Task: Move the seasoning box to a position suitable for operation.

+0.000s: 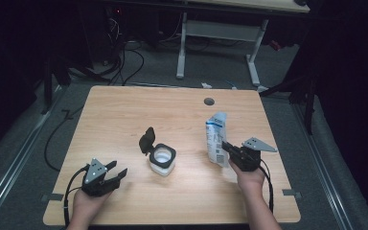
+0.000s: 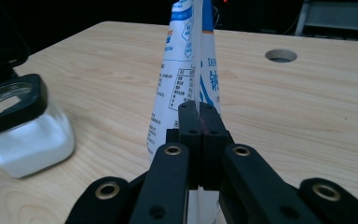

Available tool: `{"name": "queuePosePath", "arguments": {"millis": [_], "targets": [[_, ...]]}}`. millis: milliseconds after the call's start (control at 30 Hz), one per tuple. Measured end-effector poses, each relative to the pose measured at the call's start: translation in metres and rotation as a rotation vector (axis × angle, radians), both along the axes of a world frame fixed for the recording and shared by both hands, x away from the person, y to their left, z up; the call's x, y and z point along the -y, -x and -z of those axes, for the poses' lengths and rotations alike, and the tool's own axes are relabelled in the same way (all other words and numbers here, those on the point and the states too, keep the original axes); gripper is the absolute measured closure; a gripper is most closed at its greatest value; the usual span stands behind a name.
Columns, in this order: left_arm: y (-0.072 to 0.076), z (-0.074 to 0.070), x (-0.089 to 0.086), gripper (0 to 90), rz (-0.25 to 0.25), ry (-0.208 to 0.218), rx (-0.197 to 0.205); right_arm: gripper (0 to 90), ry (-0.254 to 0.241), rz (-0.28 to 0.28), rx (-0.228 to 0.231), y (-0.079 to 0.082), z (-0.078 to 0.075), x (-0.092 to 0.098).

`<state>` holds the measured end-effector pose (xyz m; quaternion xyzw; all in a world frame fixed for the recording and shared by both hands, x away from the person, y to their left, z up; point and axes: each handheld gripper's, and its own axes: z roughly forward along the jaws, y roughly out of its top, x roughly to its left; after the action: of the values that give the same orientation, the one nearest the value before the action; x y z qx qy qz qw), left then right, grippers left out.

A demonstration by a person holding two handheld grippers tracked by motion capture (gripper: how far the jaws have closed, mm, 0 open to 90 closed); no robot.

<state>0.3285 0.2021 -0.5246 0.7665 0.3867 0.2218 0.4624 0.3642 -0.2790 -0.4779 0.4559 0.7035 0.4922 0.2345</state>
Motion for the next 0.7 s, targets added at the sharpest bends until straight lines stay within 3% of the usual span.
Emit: {"name": "queuePosePath", "arguments": {"millis": [700], "targets": [[0.0,0.001,0.001,46.8,0.0,0.006,-0.001,89.9,-0.003,0.062,0.063,-0.019,0.005,0.008]]}}
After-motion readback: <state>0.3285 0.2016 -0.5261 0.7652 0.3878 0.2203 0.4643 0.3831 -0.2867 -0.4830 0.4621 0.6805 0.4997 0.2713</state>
